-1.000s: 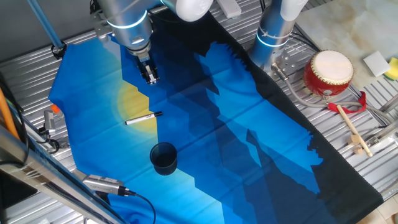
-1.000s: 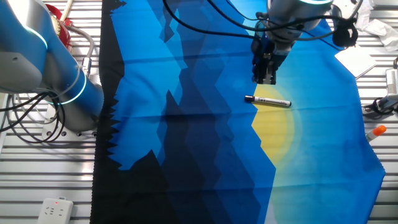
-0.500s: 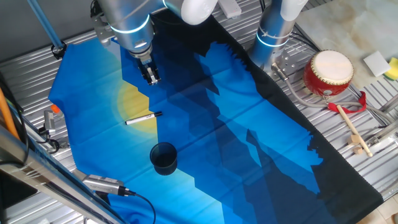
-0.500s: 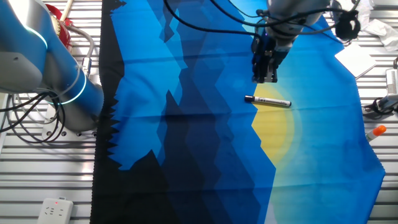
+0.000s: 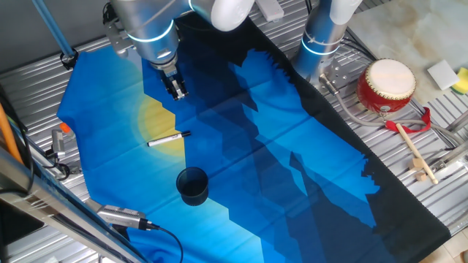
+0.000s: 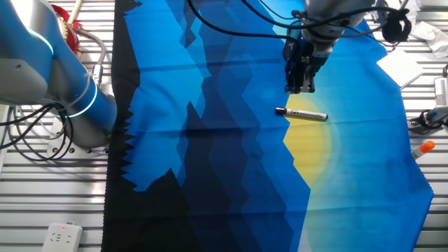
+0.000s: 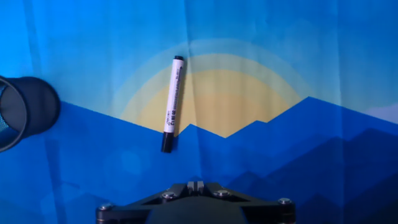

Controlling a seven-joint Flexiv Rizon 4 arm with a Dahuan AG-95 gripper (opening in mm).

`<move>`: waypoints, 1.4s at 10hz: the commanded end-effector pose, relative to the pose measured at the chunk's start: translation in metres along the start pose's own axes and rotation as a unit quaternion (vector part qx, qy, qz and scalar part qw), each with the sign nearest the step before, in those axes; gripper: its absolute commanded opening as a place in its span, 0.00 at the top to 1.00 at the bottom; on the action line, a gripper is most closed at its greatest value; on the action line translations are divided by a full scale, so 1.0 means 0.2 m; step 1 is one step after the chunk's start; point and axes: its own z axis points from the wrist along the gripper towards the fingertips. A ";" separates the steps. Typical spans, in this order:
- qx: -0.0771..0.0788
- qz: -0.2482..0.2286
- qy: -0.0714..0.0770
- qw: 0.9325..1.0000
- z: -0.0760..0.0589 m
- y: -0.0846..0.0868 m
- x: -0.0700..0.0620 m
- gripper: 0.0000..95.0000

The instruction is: Put the pen into the pen holder

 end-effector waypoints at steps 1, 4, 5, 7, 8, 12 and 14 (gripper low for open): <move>-0.002 0.002 0.004 1.000 0.02 -0.01 -0.04 1.00; -0.014 0.012 0.000 1.000 0.13 0.00 -0.15 1.00; -0.018 0.019 -0.003 1.000 0.15 0.02 -0.19 1.00; -0.023 0.039 -0.006 0.999 0.20 0.11 -0.31 1.00; -0.024 0.045 -0.006 0.999 0.22 0.14 -0.34 1.00; -0.027 0.055 -0.013 0.998 0.40 0.15 -0.43 1.00; -0.026 0.057 -0.010 0.998 0.46 0.15 -0.45 1.00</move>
